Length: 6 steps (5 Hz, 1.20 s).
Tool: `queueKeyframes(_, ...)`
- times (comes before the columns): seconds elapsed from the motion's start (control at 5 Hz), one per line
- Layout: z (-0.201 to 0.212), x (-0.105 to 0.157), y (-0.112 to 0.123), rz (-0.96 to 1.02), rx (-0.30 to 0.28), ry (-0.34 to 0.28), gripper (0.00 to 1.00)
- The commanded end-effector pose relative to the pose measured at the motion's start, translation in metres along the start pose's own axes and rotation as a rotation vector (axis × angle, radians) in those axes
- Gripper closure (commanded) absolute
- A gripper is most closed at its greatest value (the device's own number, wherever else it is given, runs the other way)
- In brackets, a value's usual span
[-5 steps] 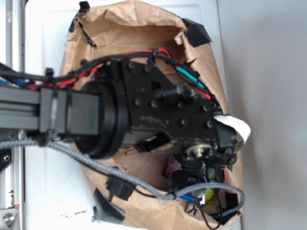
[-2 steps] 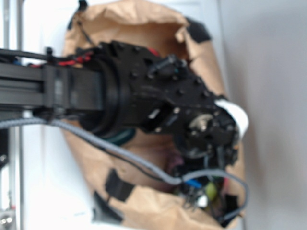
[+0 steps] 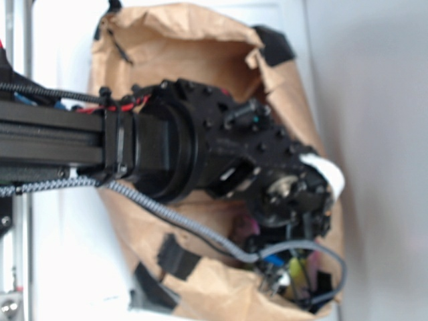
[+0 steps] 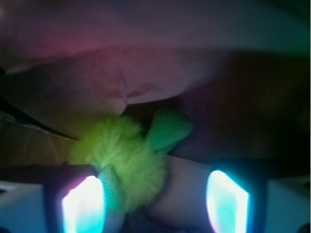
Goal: Grab the green animal.
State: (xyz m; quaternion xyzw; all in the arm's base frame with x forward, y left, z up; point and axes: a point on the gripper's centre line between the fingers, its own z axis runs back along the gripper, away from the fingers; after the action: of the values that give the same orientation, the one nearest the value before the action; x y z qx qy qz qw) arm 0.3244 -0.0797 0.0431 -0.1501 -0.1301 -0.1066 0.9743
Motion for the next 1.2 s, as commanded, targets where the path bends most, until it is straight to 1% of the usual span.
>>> queueKeyframes(0.0, 0.004, 0.005, -0.005, -0.023, 0.029, -0.031, 1.00)
queueKeyframes(0.2, 0.007, 0.005, -0.007, -0.015, 0.021, -0.047, 1.00)
queueKeyframes(0.4, 0.039, -0.019, -0.023, 0.018, -0.042, -0.066, 1.00)
queueKeyframes(0.6, 0.079, -0.021, -0.019, 0.069, -0.107, -0.093, 1.00)
queueKeyframes(0.8, 0.099, -0.016, -0.003, 0.081, -0.124, -0.124, 1.00)
queueKeyframes(1.0, 0.100, -0.007, 0.005, 0.076, -0.136, -0.108, 1.00)
